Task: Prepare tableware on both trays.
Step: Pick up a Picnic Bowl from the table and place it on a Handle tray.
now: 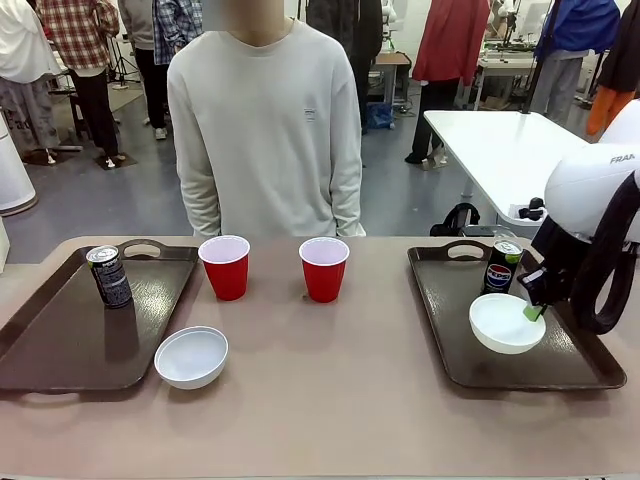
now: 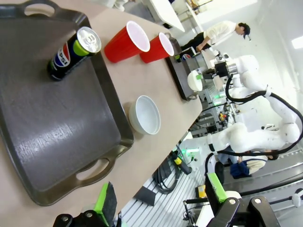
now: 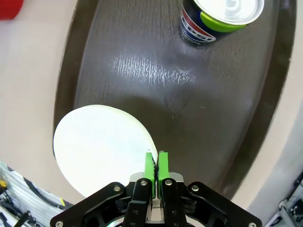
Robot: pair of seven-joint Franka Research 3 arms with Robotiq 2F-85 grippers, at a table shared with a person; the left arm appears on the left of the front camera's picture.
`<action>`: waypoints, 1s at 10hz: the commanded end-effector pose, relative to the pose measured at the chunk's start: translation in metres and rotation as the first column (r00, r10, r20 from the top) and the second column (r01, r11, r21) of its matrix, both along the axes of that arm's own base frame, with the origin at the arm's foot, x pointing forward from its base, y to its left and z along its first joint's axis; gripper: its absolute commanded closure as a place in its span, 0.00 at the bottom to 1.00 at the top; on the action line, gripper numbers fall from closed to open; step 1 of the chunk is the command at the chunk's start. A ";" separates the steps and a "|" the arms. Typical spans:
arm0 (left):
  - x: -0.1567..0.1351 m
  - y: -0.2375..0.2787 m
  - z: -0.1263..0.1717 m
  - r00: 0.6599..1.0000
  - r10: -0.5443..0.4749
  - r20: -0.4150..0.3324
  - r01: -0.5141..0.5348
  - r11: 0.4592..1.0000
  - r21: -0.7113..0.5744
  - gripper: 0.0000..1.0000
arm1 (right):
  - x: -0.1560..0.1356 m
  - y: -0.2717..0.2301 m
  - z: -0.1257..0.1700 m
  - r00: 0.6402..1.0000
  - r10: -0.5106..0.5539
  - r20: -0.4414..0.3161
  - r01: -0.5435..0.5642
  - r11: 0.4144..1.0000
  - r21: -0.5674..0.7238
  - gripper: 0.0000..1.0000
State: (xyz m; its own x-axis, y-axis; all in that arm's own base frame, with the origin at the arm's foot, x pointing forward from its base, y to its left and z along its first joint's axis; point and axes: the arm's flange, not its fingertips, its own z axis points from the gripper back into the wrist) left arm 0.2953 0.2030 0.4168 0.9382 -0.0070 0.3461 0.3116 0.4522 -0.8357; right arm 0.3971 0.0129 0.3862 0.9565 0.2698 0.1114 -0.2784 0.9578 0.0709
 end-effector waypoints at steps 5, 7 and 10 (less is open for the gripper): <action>-0.001 0.001 0.002 1.000 0.003 0.003 -0.003 1.000 -0.015 0.00 | -0.020 -0.001 -0.018 1.000 0.027 -0.011 -0.028 0.999 -0.019 0.00; -0.001 0.001 0.002 1.000 0.003 0.003 -0.003 1.000 -0.015 0.00 | -0.022 0.002 -0.013 1.000 0.030 -0.009 -0.030 1.000 -0.003 0.00; -0.001 0.001 0.002 1.000 0.003 0.003 -0.003 1.000 -0.015 0.00 | -0.049 0.015 0.030 0.996 0.009 -0.092 -0.008 1.000 0.011 0.23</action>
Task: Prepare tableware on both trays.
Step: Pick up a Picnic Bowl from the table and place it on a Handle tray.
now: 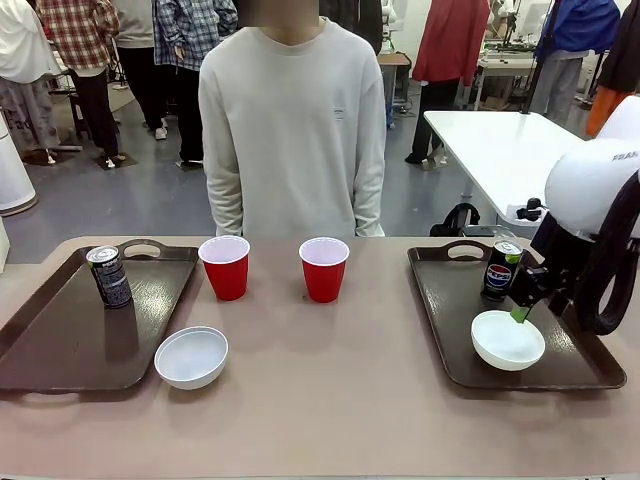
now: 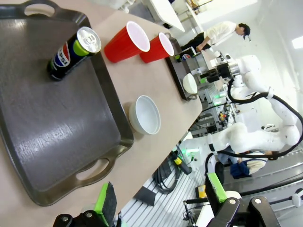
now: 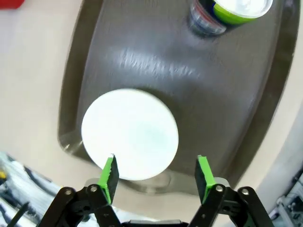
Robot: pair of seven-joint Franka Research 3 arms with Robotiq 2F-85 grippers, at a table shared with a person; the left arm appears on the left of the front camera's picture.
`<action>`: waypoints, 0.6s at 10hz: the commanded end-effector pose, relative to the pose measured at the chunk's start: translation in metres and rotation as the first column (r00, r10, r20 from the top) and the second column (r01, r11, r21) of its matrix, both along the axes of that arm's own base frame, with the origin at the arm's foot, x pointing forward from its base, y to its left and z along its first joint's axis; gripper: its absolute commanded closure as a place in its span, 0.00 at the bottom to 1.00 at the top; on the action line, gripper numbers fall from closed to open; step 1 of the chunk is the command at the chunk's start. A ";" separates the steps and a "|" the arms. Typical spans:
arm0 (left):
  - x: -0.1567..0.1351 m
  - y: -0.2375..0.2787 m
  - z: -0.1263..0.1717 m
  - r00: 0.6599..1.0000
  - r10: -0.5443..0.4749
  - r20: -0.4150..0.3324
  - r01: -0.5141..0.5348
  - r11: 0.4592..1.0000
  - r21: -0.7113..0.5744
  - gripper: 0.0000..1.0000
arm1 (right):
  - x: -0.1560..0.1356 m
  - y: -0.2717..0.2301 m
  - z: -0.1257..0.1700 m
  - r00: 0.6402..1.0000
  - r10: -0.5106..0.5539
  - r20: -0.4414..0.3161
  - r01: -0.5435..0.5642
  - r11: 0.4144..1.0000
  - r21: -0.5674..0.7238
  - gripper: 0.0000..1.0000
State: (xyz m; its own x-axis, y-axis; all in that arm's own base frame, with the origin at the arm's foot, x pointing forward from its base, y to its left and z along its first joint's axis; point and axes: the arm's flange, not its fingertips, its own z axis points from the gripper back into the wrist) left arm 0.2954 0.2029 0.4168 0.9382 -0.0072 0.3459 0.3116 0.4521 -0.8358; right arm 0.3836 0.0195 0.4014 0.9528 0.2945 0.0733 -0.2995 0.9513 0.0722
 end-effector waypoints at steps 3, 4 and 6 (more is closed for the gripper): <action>-0.001 0.001 0.002 1.000 0.003 0.004 -0.003 1.000 -0.015 0.00 | -0.096 0.014 0.133 0.970 0.216 -0.114 -0.105 0.790 0.604 0.00; -0.001 0.001 0.002 1.000 0.003 0.004 -0.003 1.000 -0.015 0.00 | -0.107 -0.004 0.158 0.980 0.184 -0.074 -0.079 0.706 0.703 0.00; -0.001 0.001 0.002 1.000 0.003 0.004 -0.003 1.000 -0.015 0.00 | -0.111 -0.061 0.185 0.998 -0.015 -0.059 0.056 0.597 0.800 0.00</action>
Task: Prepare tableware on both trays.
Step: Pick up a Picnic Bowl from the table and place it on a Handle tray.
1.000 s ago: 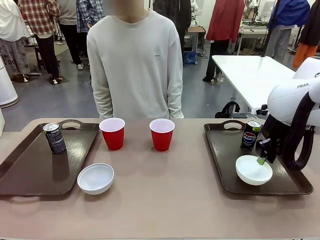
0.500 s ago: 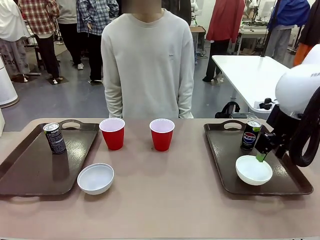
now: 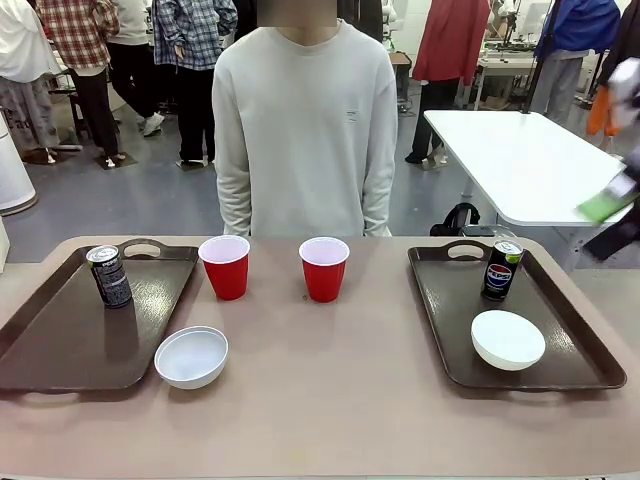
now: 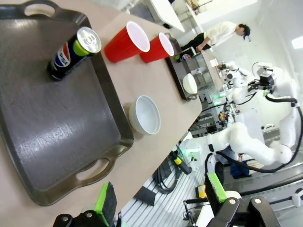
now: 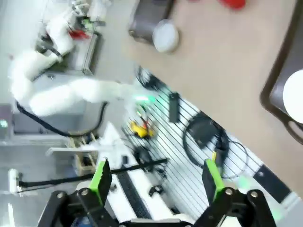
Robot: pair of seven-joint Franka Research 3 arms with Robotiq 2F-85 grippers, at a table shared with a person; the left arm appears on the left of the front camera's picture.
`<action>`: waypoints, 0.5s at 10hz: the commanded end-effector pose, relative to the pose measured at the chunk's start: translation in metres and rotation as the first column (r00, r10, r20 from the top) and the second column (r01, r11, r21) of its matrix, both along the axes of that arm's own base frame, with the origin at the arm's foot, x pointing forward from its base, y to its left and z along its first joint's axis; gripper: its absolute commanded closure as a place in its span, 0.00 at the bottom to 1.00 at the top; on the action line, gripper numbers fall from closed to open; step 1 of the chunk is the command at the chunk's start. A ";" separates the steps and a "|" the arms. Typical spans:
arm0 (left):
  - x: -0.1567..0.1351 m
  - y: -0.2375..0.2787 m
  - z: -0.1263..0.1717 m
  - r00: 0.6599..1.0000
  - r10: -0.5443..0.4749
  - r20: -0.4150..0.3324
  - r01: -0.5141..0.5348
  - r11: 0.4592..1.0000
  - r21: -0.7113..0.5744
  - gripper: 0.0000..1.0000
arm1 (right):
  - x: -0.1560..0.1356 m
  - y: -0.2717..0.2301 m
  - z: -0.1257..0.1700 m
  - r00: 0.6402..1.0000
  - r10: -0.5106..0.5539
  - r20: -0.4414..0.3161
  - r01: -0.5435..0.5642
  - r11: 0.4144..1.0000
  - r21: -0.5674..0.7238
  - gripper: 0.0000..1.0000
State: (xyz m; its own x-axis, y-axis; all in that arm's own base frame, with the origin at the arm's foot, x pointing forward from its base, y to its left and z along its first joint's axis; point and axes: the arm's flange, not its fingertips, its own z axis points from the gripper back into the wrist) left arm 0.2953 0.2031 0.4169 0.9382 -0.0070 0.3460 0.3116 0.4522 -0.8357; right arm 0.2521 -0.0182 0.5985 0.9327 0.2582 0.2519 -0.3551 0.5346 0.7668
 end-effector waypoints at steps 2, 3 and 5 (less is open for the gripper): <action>-0.001 0.001 0.002 1.000 0.003 0.004 -0.003 1.000 -0.015 0.00 | 0.028 -0.063 -0.020 0.916 -0.329 -0.231 0.364 0.923 0.127 0.00; -0.001 0.001 0.002 1.000 0.003 0.004 -0.003 1.000 -0.015 0.00 | 0.032 -0.077 -0.031 0.893 -0.341 -0.292 0.388 0.914 0.117 0.00; -0.001 0.001 0.002 1.000 0.003 0.004 -0.003 1.000 -0.015 0.00 | 0.036 -0.114 -0.039 0.883 -0.309 -0.352 0.360 0.929 0.088 0.00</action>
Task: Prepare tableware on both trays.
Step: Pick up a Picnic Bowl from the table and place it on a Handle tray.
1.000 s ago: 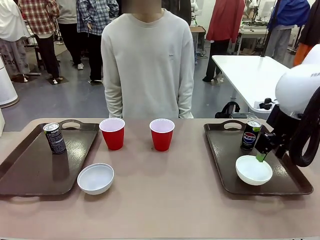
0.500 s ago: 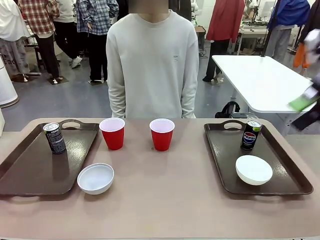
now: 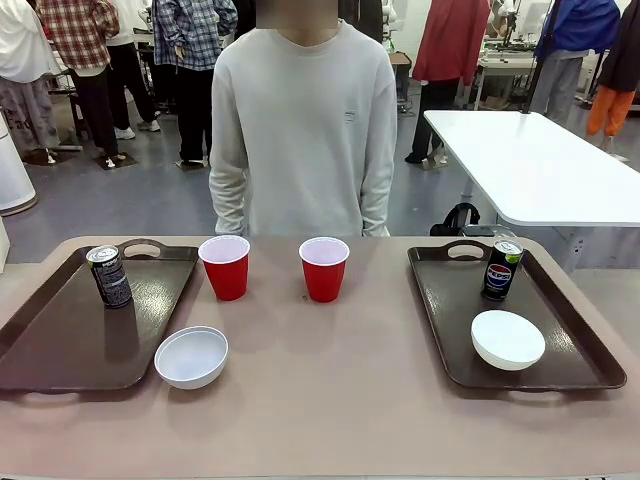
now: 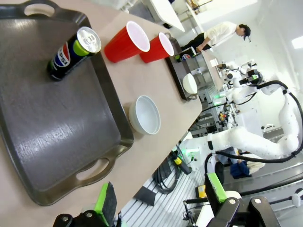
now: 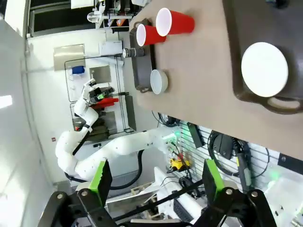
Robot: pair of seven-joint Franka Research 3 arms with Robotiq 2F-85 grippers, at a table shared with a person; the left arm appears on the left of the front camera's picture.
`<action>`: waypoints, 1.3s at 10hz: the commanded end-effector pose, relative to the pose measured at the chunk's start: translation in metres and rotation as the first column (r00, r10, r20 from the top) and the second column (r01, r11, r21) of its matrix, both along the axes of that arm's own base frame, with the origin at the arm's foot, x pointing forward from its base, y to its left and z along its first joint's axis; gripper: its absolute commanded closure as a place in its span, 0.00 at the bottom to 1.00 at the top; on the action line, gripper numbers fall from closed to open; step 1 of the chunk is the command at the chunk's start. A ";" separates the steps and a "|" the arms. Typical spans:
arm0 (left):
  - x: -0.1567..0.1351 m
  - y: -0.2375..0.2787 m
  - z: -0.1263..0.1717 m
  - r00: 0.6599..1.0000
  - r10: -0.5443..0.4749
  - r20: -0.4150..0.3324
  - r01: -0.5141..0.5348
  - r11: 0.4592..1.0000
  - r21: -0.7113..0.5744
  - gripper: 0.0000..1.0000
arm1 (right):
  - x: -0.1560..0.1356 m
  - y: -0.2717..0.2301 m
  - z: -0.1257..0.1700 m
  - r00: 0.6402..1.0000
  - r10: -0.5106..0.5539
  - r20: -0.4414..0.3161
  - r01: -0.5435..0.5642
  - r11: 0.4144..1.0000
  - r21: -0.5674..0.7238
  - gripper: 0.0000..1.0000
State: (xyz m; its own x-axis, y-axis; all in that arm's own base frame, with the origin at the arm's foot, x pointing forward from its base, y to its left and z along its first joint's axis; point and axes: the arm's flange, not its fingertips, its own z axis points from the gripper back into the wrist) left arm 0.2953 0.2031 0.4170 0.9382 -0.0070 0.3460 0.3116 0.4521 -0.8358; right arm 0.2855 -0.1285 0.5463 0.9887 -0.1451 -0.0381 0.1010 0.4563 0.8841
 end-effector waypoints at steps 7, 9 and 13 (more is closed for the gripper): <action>-0.001 0.001 0.002 1.000 0.003 0.004 -0.003 1.000 -0.015 0.00 | -0.006 -0.081 0.039 0.964 0.243 -0.109 -0.254 0.962 -0.099 0.00; -0.001 0.001 0.002 1.000 0.003 0.004 -0.003 1.000 -0.015 0.00 | -0.006 -0.081 0.039 0.964 0.243 -0.109 -0.254 0.962 -0.099 0.00; -0.001 0.001 0.002 1.000 0.003 0.004 -0.003 1.000 -0.015 0.00 | 0.010 -0.099 0.021 0.890 0.453 -0.056 -0.450 0.891 0.059 0.00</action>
State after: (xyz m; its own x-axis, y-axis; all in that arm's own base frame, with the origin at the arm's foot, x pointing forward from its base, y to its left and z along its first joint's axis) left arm 0.2953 0.2032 0.4170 0.9383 -0.0070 0.3458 0.3114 0.4522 -0.8358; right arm 0.2837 -0.2111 0.5723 0.9768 0.1785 -0.1180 0.0001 0.5514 0.8343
